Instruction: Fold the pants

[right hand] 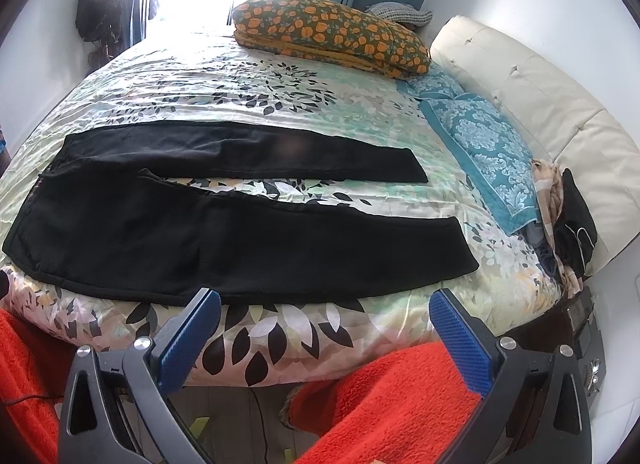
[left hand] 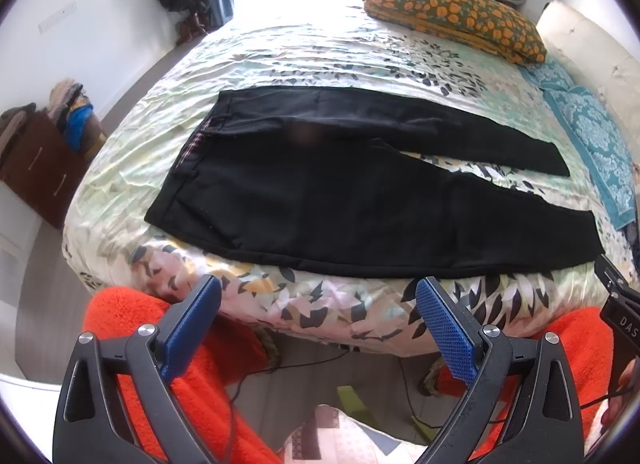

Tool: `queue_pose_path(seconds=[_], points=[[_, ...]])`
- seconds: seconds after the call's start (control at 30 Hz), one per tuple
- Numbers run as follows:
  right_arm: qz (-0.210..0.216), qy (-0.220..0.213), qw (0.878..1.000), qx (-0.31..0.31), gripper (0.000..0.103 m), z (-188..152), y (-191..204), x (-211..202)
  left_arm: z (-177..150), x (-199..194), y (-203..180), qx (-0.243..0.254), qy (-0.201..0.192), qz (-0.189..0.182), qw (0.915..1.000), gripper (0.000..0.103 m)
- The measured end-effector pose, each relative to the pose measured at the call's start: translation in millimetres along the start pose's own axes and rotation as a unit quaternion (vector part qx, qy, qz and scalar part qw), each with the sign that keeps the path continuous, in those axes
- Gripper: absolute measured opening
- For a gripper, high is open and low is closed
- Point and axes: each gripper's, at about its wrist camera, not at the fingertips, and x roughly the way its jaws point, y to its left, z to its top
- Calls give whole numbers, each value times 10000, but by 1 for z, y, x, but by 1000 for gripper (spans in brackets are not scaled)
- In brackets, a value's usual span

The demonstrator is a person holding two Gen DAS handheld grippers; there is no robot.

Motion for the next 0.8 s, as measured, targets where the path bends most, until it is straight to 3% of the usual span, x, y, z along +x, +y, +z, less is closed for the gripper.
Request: queue_pose_path(seconds=[0.8], points=[[100,27,9996,260,103,-1,-20,6,1,0,4,-81,58,-19,9999,99]])
